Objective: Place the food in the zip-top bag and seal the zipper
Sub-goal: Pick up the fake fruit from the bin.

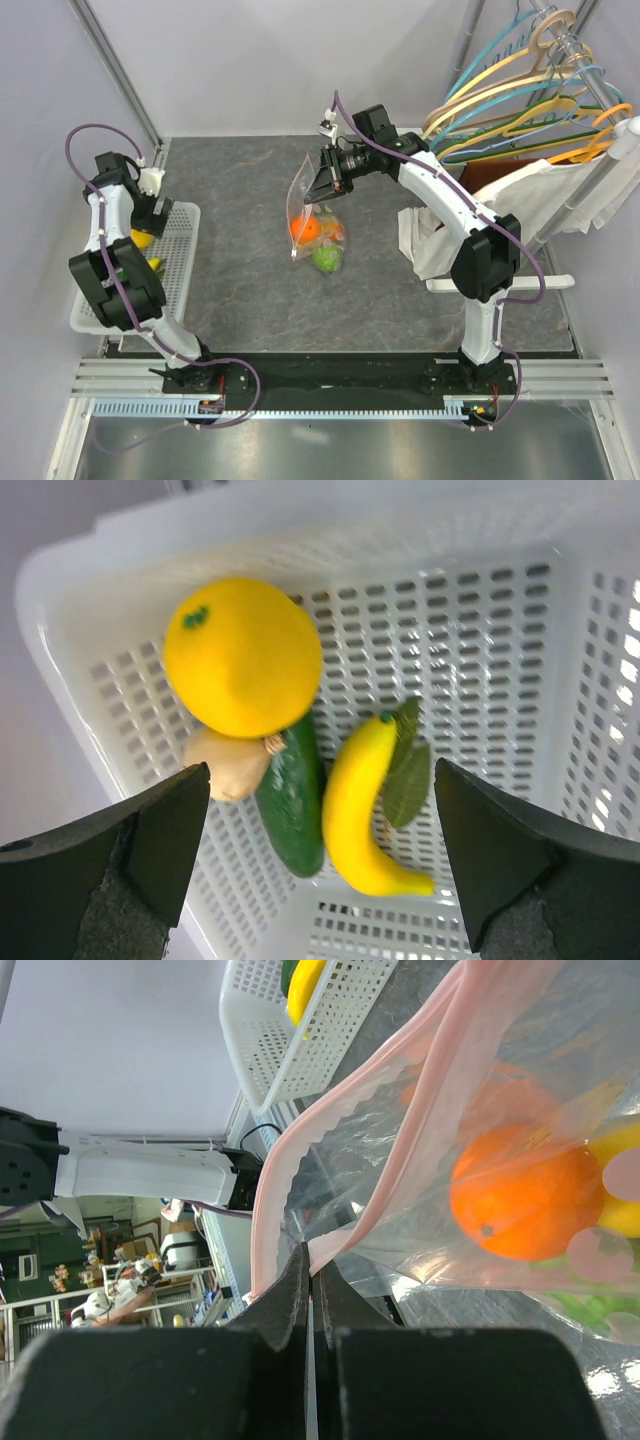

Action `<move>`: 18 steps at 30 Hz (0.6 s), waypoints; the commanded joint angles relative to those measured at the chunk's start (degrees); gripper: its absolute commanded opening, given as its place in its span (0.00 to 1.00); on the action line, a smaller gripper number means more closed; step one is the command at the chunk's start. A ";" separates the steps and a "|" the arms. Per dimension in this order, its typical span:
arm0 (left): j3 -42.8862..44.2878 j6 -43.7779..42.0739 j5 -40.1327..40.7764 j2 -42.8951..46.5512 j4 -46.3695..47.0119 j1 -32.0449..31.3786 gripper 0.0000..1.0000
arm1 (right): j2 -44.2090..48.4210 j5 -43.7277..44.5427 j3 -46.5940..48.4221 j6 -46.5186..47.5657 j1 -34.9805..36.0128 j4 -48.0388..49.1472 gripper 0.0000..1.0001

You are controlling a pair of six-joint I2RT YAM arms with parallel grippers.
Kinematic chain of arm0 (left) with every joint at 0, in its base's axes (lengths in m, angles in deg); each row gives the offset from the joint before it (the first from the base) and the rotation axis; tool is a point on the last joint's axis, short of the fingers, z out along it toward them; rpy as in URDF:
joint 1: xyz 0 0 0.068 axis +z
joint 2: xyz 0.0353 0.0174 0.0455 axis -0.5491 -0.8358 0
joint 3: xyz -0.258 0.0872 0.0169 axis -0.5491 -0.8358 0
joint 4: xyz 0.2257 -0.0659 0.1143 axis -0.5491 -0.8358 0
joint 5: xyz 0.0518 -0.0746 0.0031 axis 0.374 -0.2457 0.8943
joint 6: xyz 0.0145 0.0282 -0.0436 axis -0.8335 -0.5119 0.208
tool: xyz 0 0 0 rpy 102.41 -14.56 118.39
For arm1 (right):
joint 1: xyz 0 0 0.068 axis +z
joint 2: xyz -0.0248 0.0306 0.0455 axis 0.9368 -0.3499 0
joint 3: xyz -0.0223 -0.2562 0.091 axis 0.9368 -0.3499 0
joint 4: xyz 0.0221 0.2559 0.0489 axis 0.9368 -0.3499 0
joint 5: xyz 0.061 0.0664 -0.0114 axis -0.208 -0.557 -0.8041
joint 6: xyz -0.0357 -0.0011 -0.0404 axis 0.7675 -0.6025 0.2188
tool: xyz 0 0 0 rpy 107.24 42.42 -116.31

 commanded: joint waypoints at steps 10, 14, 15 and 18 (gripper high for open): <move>5.41 -3.68 8.12 -9.53 7.46 0.21 1.00 | 1.19 -0.38 -0.21 1.12 0.10 0.69 0.00; 4.44 -4.03 10.22 -10.50 10.00 0.21 1.00 | 0.66 -0.38 0.14 1.03 0.19 0.60 0.00; 4.27 -4.21 10.58 -11.02 10.36 0.21 1.00 | 0.58 -0.38 0.23 0.94 0.10 0.69 0.00; 3.74 -4.30 10.93 -12.34 10.71 0.30 1.00 | 0.49 -0.38 0.32 0.94 0.10 0.69 0.00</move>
